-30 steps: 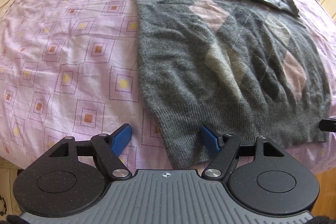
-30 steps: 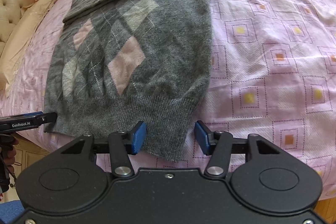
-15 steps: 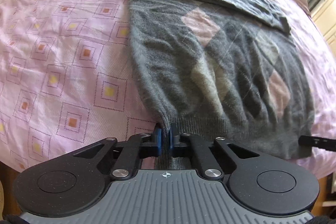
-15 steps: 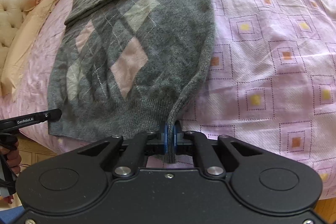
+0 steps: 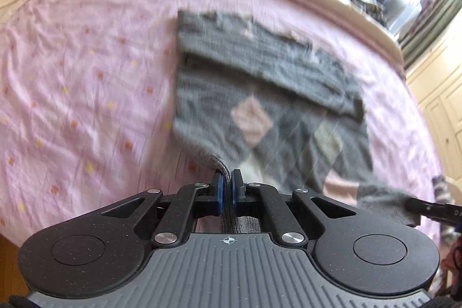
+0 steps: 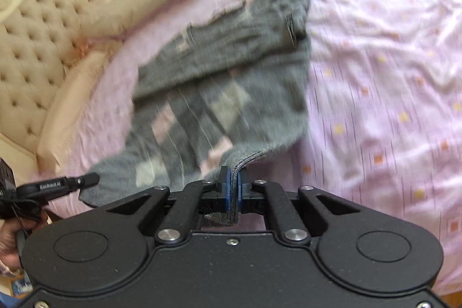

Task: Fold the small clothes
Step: 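Lift the hem with both tools and fold it over toward the collar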

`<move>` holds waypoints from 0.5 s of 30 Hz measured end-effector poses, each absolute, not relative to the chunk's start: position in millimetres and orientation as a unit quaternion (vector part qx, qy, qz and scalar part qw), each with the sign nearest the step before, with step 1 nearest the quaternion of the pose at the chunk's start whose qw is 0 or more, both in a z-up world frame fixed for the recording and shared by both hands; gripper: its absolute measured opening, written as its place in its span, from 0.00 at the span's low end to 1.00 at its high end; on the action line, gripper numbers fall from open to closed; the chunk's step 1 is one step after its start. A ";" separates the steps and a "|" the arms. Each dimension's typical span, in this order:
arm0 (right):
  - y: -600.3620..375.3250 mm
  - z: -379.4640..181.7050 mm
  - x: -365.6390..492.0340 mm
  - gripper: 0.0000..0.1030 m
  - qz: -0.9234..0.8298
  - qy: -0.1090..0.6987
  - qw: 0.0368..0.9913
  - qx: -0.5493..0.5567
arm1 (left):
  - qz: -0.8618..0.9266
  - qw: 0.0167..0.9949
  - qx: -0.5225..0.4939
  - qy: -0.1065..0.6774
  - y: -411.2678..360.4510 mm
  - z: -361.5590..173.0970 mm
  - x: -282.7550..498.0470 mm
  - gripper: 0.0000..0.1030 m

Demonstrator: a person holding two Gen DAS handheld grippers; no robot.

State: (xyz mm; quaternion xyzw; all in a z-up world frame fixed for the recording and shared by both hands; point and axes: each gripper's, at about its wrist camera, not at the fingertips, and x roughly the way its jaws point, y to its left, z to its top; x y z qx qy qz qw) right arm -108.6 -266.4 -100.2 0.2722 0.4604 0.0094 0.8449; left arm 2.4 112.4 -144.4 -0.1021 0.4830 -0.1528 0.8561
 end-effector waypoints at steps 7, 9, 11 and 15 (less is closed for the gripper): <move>-278.3 -67.7 -63.2 0.10 0.009 0.402 0.870 0.287 | -0.159 0.880 -0.123 0.429 118.4 -102.7 46.3 0.05; -282.3 -60.5 -47.5 0.10 0.008 0.389 0.875 0.287 | -0.160 0.885 -0.129 0.417 118.5 -92.8 64.0 0.05; -287.1 -55.2 -29.8 0.10 0.005 0.377 0.879 0.290 | -0.163 0.890 -0.132 0.405 117.5 -85.0 82.7 0.05; -297.5 -48.4 8.9 0.10 -0.006 0.359 0.885 0.296 | -0.167 0.898 -0.134 0.384 111.9 -74.4 124.2 0.03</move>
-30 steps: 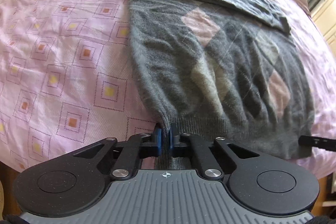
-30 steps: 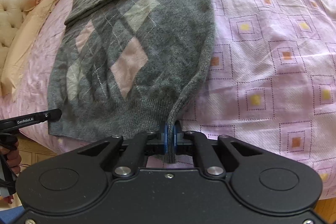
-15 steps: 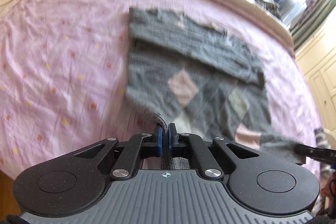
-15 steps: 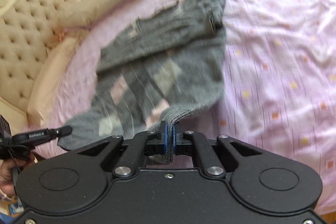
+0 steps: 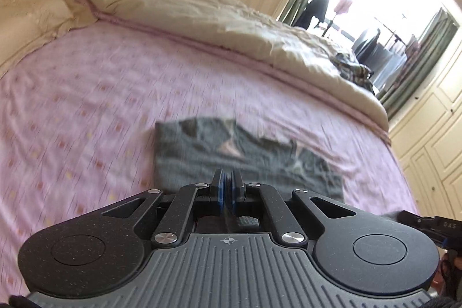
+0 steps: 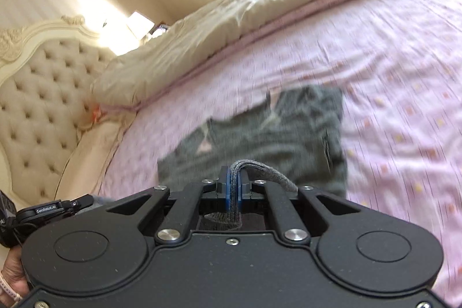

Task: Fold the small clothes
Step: 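Lift the hem with both tools and fold it over toward the collar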

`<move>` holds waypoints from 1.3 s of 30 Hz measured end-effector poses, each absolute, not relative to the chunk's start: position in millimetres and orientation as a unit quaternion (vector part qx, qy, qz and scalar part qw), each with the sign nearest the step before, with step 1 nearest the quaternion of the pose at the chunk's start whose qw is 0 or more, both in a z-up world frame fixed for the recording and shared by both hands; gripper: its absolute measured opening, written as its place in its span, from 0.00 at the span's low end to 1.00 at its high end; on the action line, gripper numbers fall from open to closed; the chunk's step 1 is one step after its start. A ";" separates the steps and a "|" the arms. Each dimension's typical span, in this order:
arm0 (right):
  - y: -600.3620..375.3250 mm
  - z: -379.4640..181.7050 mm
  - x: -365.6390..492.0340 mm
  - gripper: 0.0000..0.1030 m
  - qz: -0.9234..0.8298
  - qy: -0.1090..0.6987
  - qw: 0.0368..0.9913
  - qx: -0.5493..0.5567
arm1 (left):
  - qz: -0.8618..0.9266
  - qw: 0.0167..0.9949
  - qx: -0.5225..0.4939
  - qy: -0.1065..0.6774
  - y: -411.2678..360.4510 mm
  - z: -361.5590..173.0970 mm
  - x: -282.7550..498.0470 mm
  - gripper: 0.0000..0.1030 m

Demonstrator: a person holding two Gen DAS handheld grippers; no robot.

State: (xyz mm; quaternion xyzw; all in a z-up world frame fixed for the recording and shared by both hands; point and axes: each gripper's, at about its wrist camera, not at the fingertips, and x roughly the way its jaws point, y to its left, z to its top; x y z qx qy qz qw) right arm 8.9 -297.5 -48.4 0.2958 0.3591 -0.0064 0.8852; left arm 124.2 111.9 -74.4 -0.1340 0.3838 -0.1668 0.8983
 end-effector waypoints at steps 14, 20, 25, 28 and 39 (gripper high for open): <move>-336.8 -92.0 138.4 0.06 -0.088 0.386 0.872 0.288 | -0.176 0.883 -0.065 0.431 89.5 -121.6 247.3 0.07; -330.8 -120.9 150.3 0.16 -0.086 0.453 0.861 0.216 | -0.254 0.843 0.053 0.471 58.2 -165.6 238.7 0.22; -321.6 -145.2 156.4 0.48 -0.074 0.502 0.847 0.158 | -0.308 0.813 0.093 0.485 33.2 -190.1 235.6 0.36; -316.3 -153.9 162.1 0.48 -0.066 0.516 0.845 0.127 | -0.313 0.805 0.100 0.493 23.1 -201.4 242.1 0.38; -300.2 -174.0 181.4 0.56 0.008 0.534 0.845 0.015 | -0.318 0.799 0.137 0.491 -4.3 -219.5 257.9 0.43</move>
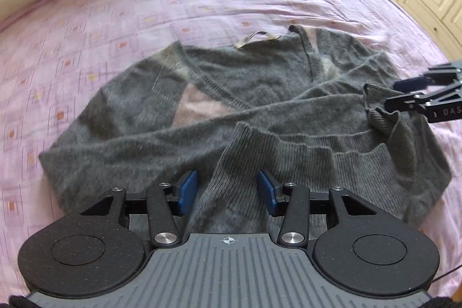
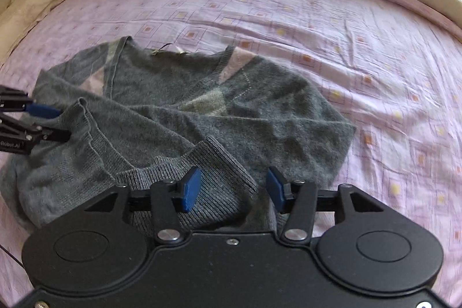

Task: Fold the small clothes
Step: 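Lift the hem with both tools and fold it over toward the collar, then lower the hem onto the collar and open both tools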

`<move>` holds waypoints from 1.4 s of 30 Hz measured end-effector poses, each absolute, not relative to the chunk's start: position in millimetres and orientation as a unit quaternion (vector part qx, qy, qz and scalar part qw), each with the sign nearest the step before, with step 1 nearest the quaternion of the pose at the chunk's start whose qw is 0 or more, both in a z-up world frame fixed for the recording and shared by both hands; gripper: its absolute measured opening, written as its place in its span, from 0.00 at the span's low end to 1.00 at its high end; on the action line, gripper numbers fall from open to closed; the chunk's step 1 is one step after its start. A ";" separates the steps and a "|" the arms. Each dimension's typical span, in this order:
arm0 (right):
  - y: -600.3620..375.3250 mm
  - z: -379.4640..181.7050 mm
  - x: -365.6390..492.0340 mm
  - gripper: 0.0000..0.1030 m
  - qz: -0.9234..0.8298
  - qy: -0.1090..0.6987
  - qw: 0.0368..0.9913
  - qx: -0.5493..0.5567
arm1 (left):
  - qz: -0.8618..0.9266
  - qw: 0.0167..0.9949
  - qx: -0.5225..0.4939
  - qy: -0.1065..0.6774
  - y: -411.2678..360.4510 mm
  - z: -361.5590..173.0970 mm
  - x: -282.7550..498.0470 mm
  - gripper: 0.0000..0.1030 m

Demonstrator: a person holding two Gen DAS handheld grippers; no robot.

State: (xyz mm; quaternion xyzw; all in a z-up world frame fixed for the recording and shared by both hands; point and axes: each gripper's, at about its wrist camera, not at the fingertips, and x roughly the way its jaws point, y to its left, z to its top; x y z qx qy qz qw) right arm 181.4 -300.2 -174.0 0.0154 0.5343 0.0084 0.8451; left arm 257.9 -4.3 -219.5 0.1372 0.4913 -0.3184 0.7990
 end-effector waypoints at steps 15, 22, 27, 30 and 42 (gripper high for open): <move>-319.9 -138.2 157.7 0.09 0.040 0.462 0.880 0.097 | -0.254 0.859 0.052 0.442 17.8 -182.3 225.0 0.04; -335.0 -100.7 125.7 0.09 -0.012 0.412 0.902 0.130 | -0.212 0.900 -0.007 0.380 56.3 -122.9 215.2 0.04; -341.1 -100.4 149.4 0.08 -0.040 0.398 0.905 0.145 | -0.203 0.909 -0.014 0.364 64.0 -110.7 251.8 0.04; -337.7 -113.9 181.2 0.08 -0.045 0.406 0.902 0.141 | -0.198 0.905 -0.022 0.376 59.5 -119.6 281.0 0.04; -335.5 -194.5 268.3 0.08 -0.084 0.496 0.859 0.094 | -0.145 0.862 0.004 0.485 42.6 -214.7 361.3 0.06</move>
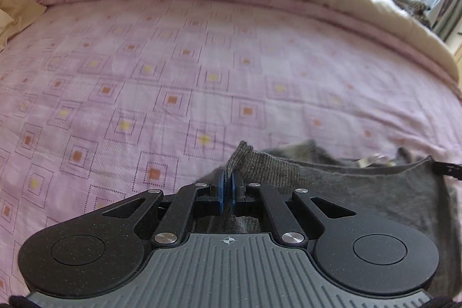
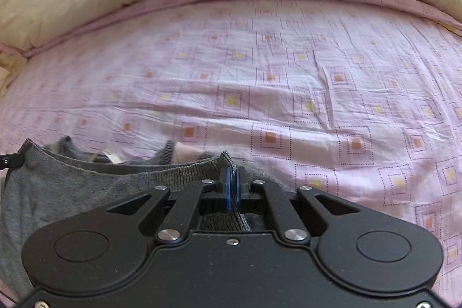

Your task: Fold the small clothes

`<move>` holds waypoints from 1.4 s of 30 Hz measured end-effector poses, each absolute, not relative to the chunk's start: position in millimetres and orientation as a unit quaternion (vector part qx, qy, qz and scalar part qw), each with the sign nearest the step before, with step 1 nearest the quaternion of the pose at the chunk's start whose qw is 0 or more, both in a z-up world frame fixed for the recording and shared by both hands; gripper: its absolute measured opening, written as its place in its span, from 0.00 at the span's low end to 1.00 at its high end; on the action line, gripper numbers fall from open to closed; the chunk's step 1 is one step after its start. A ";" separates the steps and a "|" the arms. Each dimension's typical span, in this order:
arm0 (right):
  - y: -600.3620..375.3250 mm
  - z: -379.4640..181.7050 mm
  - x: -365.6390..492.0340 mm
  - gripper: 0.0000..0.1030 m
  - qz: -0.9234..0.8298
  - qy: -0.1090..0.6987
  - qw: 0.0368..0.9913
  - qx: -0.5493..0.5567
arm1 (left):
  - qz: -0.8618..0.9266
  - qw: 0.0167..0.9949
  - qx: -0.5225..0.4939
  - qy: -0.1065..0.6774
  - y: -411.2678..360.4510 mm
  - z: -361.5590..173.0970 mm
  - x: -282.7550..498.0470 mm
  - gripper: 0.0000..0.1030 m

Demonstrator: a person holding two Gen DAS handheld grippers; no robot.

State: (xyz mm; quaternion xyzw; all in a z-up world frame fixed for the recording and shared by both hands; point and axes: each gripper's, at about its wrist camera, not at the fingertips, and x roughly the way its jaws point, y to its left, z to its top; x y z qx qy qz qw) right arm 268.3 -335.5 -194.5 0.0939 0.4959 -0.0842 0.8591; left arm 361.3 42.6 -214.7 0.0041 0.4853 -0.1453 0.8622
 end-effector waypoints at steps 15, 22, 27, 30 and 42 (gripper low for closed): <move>-335.8 -175.7 251.8 0.54 -0.131 0.474 0.867 0.084 | -0.102 0.873 0.031 0.476 70.3 -175.0 326.7 0.70; -306.1 -145.7 196.8 0.57 -0.116 0.461 0.877 0.065 | -0.155 0.856 0.084 0.485 47.8 -166.4 248.2 0.72; -251.7 -148.8 155.4 0.58 -0.068 0.486 0.871 0.037 | -0.179 0.836 0.113 0.506 27.6 -185.0 209.9 0.72; -223.5 -157.5 137.8 0.58 -0.038 0.503 0.863 0.017 | -0.170 0.831 0.130 0.513 28.7 -198.1 201.1 0.72; -253.9 -184.8 101.9 0.59 -0.121 0.550 0.824 0.055 | -0.106 0.819 0.075 0.559 81.5 -223.4 205.3 0.92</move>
